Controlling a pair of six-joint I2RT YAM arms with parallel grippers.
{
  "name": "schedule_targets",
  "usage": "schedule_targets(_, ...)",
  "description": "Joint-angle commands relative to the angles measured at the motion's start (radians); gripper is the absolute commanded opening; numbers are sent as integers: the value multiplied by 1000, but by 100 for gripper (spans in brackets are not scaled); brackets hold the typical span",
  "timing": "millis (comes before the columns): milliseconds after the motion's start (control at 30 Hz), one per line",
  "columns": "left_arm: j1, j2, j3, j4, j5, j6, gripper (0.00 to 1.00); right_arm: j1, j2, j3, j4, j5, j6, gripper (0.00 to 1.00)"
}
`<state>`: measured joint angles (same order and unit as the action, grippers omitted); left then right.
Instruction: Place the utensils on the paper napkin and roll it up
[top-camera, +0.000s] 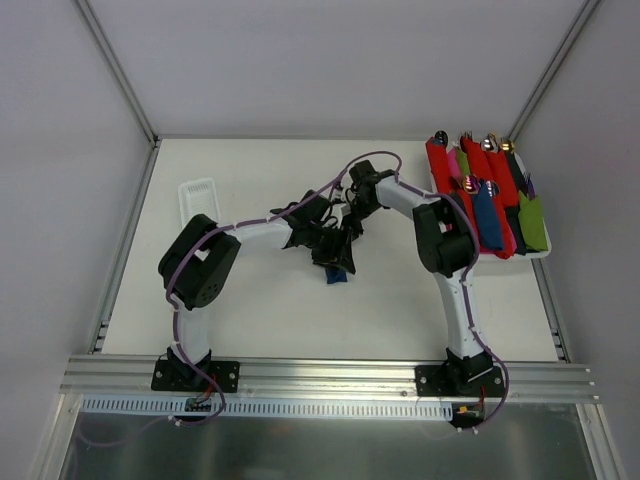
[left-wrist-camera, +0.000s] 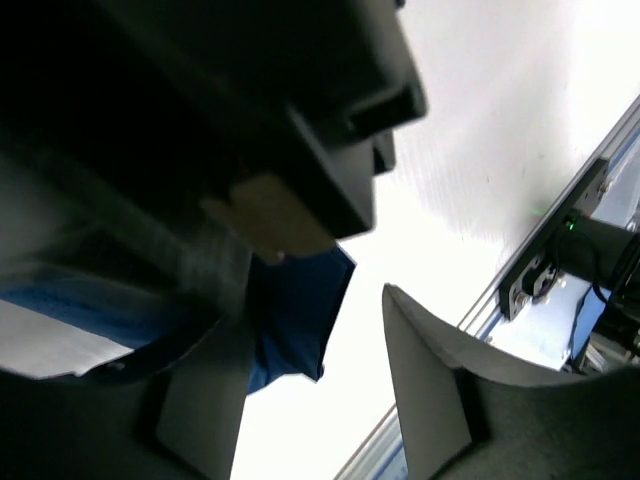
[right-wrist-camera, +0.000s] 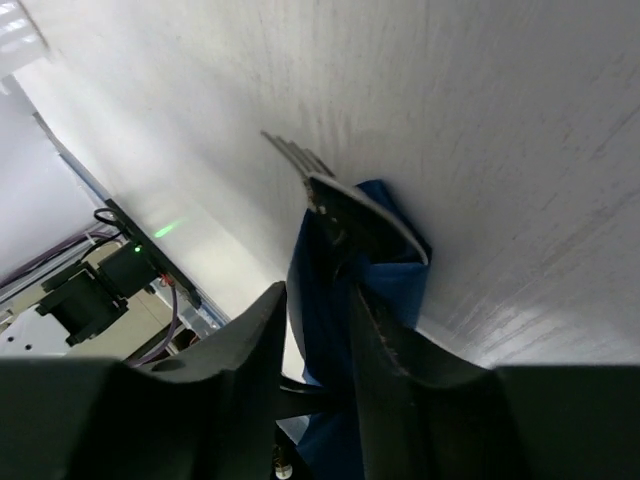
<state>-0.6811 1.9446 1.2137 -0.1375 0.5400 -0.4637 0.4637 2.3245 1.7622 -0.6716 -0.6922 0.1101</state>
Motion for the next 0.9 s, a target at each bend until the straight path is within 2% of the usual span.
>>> schedule_targets(0, -8, 51, -39, -47, -78, 22, 55, -46, -30, 39, -13, 14, -38, 38)
schedule_targets(67, -5, 56, -36, -53, -74, 26, 58, -83, -39, 43, -13, -24, -46, 45)
schedule_targets(100, -3, 60, -34, -60, -69, 26, 59, -94, -45, 43, -14, -39, -50, 52)
schedule_targets(167, -2, 80, -19, -74, -61, 34, 61, -114, -51, 62, -70, -75, -96, 57)
schedule_targets(267, -1, 93, -8, -94, -55, 43, 64, -111, -60, 80, -176, -79, -171, 57)
schedule_targets(400, -1, 99, 7, -103, -51, 57, 66, -99, -88, 30, -230, -18, -246, 55)
schedule_targets(633, -1, 116, 30, -132, -61, 74, 66, -80, -82, -1, -272, -30, -259, 55)
schedule_targets(800, -1, 123, 40, -160, -80, 83, 62, -73, -88, -7, -307, -18, -288, 51)
schedule_targets(867, -1, 126, 46, -169, -92, 89, 55, -71, -90, -12, -310, -32, -300, 47)
